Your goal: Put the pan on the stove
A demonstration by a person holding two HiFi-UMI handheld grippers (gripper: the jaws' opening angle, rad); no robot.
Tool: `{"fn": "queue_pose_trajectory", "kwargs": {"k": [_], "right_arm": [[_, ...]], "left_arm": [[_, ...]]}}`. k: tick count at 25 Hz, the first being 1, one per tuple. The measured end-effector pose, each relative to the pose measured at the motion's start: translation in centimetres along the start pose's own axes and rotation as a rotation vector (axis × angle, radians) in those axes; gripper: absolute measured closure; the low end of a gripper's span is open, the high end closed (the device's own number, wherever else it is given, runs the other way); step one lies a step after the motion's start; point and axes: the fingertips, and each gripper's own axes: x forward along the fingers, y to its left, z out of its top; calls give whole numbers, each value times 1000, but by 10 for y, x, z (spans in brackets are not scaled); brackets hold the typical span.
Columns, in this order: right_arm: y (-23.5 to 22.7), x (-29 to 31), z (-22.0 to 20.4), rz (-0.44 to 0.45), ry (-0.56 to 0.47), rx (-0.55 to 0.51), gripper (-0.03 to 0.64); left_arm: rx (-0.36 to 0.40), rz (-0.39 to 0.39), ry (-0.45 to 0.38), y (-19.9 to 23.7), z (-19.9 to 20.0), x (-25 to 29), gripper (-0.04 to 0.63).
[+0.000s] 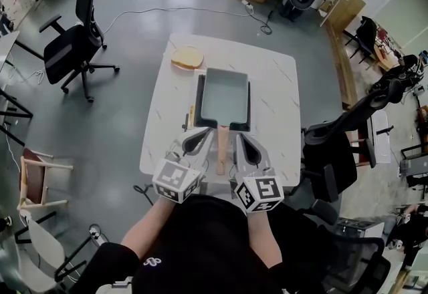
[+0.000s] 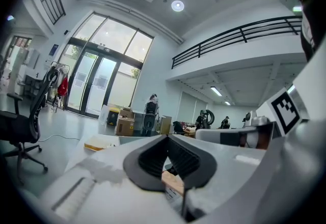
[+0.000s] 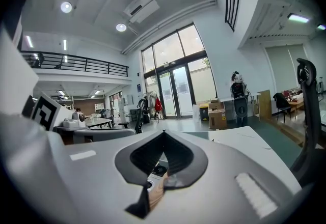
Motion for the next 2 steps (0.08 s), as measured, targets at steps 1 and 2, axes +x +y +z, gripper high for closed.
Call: {"fn": "queue_pose_trajectory", "kwargs": {"k": [1, 2], "right_arm": [[0, -1, 0, 0, -1, -1, 618], [0, -1, 0, 1, -1, -2, 618]], "left_arm": [[-4, 1, -1, 0, 1, 0, 595], [-9, 2, -1, 0, 1, 0, 595]]}}
